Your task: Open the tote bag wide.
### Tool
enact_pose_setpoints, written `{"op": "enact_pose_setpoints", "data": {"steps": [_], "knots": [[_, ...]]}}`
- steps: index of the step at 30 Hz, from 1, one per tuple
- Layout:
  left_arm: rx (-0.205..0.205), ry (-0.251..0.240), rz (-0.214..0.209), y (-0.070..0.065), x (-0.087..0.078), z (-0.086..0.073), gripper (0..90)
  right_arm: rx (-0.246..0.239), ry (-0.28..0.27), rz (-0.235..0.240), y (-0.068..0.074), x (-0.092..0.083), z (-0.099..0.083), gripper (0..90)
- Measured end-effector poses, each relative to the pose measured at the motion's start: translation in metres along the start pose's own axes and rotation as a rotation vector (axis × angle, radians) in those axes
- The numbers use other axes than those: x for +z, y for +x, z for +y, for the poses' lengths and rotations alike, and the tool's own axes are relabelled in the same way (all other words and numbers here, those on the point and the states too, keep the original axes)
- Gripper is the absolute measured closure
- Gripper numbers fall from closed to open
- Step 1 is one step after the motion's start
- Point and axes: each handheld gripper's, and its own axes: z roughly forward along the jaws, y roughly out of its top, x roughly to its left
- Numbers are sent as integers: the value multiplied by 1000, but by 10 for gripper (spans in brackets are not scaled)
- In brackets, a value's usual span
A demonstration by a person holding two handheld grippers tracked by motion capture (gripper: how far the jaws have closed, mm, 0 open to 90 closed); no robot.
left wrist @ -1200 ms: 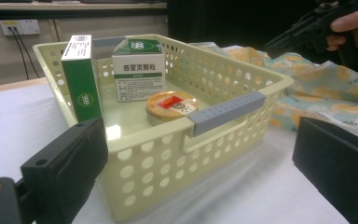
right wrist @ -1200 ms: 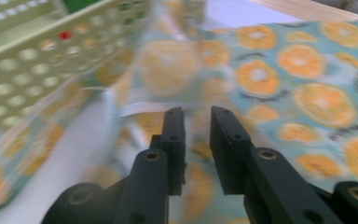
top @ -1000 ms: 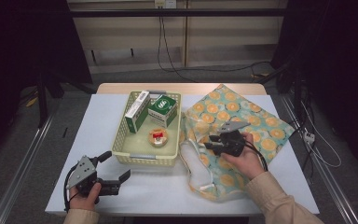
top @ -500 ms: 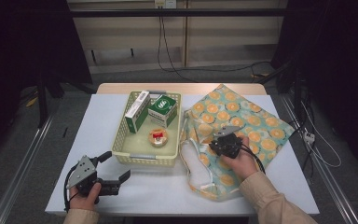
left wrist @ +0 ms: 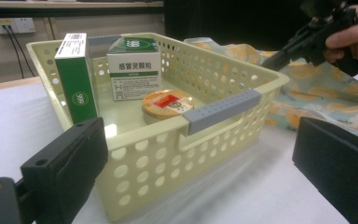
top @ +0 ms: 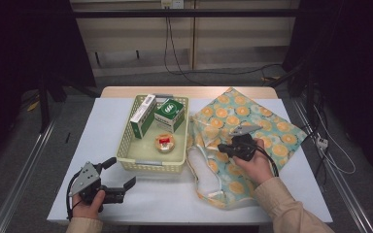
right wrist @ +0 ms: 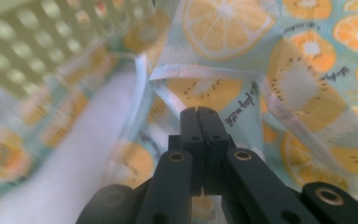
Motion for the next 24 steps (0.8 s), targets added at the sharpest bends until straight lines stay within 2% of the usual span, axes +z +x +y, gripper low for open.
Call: {"op": "enact_pose_setpoints", "data": {"steps": [1, 4, 8, 12, 17, 20, 24], "knots": [[0, -1, 1, 0, 0, 0, 28, 18, -16, 10, -1, -3, 2, 900], [-7, -2, 2, 0, 0, 0, 28, 12, -35, -19, -7, -13, 6, 900], [-2, 0, 1, 0, 0, 0, 28, 67, -76, -52, -23, -23, 7, 900], [2, 3, 0, 0, 1, 0, 28, 119, -91, -123, -43, -28, 3, 900], [5, 2, 0, 1, 1, 0, 28, 162, -67, -175, -64, -22, -4, 900], [3, 5, -2, 0, 1, -1, 28, 141, -37, -199, -69, -15, -8, 900], [3, 6, -2, 0, 1, -1, 28, 142, -7, -207, -74, -5, -13, 900]]}}
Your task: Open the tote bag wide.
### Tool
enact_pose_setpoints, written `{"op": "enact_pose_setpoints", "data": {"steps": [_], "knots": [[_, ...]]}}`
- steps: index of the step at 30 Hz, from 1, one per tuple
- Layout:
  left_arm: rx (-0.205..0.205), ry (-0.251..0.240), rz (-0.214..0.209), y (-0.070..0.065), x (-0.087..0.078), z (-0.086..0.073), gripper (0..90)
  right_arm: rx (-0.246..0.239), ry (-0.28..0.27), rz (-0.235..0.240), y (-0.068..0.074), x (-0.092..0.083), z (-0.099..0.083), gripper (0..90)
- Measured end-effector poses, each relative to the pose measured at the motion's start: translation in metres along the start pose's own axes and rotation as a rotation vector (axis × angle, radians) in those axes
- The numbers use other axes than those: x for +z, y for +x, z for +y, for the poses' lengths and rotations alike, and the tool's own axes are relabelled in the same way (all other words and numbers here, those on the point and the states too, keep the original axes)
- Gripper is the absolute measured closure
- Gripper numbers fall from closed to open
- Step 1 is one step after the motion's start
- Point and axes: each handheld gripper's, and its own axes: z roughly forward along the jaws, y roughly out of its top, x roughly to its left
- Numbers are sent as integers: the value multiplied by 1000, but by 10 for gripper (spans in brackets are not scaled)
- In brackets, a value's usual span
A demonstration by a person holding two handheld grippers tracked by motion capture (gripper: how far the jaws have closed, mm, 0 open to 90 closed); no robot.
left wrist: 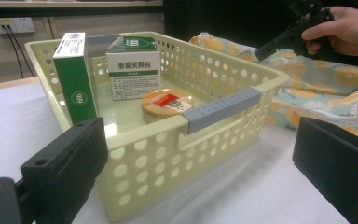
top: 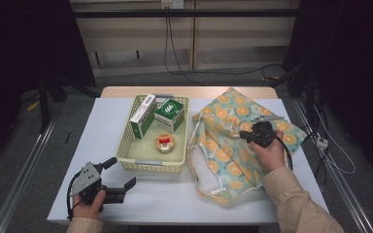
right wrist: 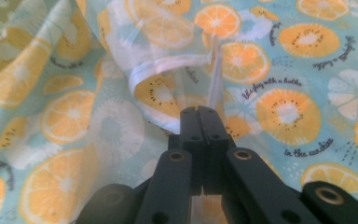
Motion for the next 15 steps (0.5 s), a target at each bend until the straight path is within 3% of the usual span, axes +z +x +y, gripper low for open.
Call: {"op": "enact_pose_setpoints", "data": {"steps": [5, 8, 15], "knots": [[-1, 1, 3, 1, 0, 0, 28, -29, 9, -15, 3, 4, -3, 900], [0, 0, 3, 1, -1, 0, 28, -9, 14, -5, 3, 4, -6, 877], [-9, -9, 4, 0, -1, 0, 28, -26, -11, -17, 7, -8, -7, 834]]}}
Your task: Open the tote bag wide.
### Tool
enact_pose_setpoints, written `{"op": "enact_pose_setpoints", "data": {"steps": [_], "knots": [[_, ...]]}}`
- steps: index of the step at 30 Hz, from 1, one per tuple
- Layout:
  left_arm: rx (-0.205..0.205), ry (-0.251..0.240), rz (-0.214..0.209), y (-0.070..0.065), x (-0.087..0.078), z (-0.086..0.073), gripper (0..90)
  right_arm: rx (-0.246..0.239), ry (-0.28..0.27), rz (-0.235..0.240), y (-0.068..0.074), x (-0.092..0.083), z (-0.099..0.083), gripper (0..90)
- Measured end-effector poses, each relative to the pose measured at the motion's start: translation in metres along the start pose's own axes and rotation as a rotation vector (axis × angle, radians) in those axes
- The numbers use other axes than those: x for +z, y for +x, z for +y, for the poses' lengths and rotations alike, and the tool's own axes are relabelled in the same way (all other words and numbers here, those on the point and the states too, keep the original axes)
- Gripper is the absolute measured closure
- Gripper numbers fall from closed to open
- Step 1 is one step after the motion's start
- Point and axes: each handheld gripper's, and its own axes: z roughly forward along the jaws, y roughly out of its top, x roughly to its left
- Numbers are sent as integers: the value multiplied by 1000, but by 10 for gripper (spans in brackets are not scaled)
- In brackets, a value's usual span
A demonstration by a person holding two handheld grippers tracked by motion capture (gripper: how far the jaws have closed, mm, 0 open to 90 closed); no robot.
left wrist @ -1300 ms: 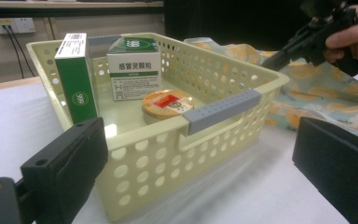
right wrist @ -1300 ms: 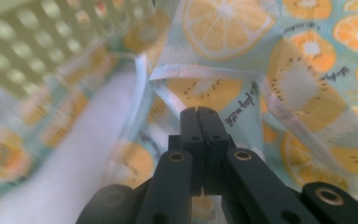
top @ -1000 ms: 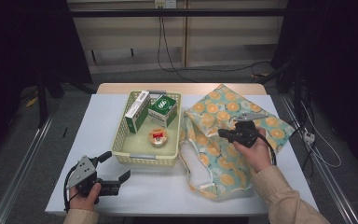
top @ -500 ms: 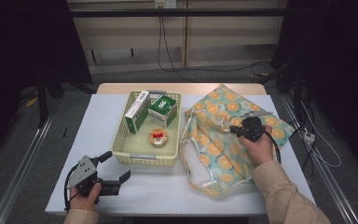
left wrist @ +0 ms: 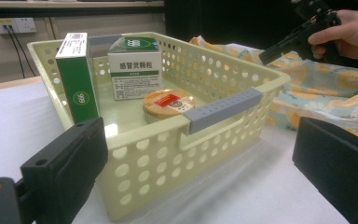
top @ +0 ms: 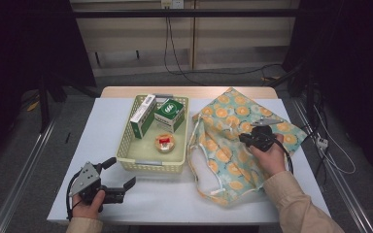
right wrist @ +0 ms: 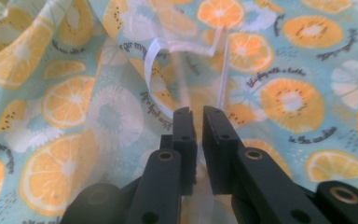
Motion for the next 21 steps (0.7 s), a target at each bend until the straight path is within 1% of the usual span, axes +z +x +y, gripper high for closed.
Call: {"op": "enact_pose_setpoints", "data": {"steps": [1, 3, 6, 9, 10, 13, 15, 18, 20, 21], "knots": [[6, 4, 0, 0, 0, 0, 28, 2, -6, 1, 0, -3, 1, 820], [2, 3, 1, 0, 0, 0, 28, -1, -19, 5, 3, -9, 3, 802], [2, 2, 2, 0, 0, 0, 28, -4, -21, 32, 9, -16, 5, 750], [1, 2, 3, 0, -1, 0, 28, -42, -35, 37, 18, -23, 8, 681], [4, 1, 2, 0, -1, 0, 28, -48, -42, 41, 21, -25, 8, 664], [5, 2, -1, -1, 0, 0, 28, -88, -46, 64, 32, -29, 10, 637], [1, 0, -2, -2, 0, 0, 28, -106, -39, 84, 40, -29, 9, 635], [5, 3, -2, -1, 0, 0, 28, -136, -21, 110, 49, -25, 6, 635], [3, 2, 1, -1, 0, 0, 28, -136, 1, 130, 52, -20, 1, 631], [3, 2, 1, -1, 0, 0, 28, -138, 18, 132, 53, -17, -2, 624]]}}
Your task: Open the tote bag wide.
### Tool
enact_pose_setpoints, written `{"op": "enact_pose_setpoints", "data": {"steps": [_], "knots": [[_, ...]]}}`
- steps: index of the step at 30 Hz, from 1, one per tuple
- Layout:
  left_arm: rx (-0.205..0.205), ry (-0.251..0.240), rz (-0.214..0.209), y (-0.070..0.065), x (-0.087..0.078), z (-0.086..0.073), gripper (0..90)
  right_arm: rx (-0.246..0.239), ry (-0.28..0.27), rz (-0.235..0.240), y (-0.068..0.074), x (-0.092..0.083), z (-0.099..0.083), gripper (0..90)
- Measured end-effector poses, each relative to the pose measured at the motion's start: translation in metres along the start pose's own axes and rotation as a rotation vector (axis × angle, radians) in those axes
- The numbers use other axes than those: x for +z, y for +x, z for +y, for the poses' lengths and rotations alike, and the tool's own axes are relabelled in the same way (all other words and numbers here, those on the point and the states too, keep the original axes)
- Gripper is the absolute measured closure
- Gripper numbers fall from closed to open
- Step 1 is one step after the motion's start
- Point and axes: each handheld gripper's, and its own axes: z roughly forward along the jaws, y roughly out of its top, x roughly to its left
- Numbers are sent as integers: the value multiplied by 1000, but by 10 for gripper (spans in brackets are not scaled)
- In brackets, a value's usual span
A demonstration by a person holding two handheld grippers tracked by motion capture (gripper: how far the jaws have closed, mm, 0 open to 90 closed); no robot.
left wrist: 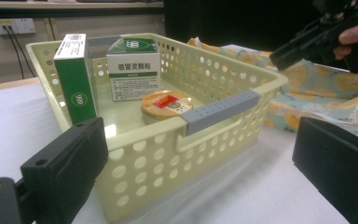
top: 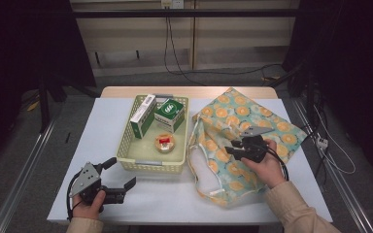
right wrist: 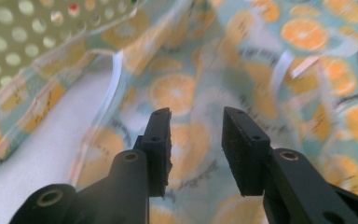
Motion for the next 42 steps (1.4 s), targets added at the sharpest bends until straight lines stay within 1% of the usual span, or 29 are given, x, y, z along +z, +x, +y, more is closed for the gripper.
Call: {"op": "enact_pose_setpoints", "data": {"steps": [2, 3, 7, 8, 9, 10, 11, 12, 15, 17, 20, 22, 26, 29, 30, 31, 32, 33, 34, 36, 37, 39, 40, 41, 42], "knots": [[-2, 0, -4, 0, 1, 0, 28, -2, 31, 6, 1, 7, -5, 596], [7, 5, -3, 0, 0, 0, 28, -1, 43, 15, 1, 11, -8, 593], [4, 7, -3, 0, 1, -1, 28, -13, 97, 0, 2, 22, -16, 584], [4, 10, -3, 1, 1, -1, 28, -13, 99, -7, 3, 24, -17, 576], [9, 11, -2, 1, 1, -1, 28, -9, 90, -8, 2, 25, -18, 591], [10, 12, -2, 1, 1, -1, 28, -10, 89, -16, 1, 25, -17, 633], [9, 12, -3, 1, 1, -1, 28, -1, 86, -28, 0, 25, -18, 709], [9, 13, -2, 1, 1, -1, 28, 9, 79, -26, -1, 25, -18, 775], [3, 9, -1, 0, 1, -1, 28, 17, 73, -16, -2, 27, -18, 881], [-2, 11, -2, 1, 2, -1, 28, 24, 77, -11, -3, 27, -17, 900], [-7, 9, -7, 0, 2, -1, 28, 10, 82, -5, -1, 26, -16, 900], [-2, 7, -7, 0, 2, -1, 28, 25, 72, 23, 1, 25, -15, 900], [-10, 5, -5, -1, 3, -2, 28, 19, 57, 53, 7, 18, -8, 900], [-8, 5, -5, -1, 3, -1, 28, 21, 30, 79, 9, 12, 0, 900], [0, 11, -5, 0, 2, -1, 28, 18, 21, 85, 10, 9, 3, 900], [1, 11, -6, 0, 2, -1, 28, 10, 14, 81, 9, 7, 7, 900], [-5, 7, -6, -1, 3, -1, 28, 1, 8, 69, 8, 5, 10, 900], [-4, 6, -5, -1, 3, -1, 28, 3, 3, 58, 5, 3, 12, 900], [3, 10, -5, 0, 2, -1, 28, 14, -4, 49, 0, 1, 14, 900], [2, 9, -4, 0, 2, -1, 28, 35, -11, 22, -11, -1, 16, 900], [2, 9, -3, 1, 1, -1, 28, 45, -13, 2, -17, -2, 17, 900], [2, 10, -4, 1, 2, -2, 28, 70, -20, -22, -29, -2, 17, 900], [1, 11, -4, 1, 2, -2, 28, 75, -19, -43, -35, -2, 16, 900], [-5, 8, -4, 1, 2, -2, 28, 88, -18, -53, -40, -1, 14, 900], [1, 11, -5, 1, 2, -2, 28, 105, -15, -57, -44, 0, 13, 900]]}}
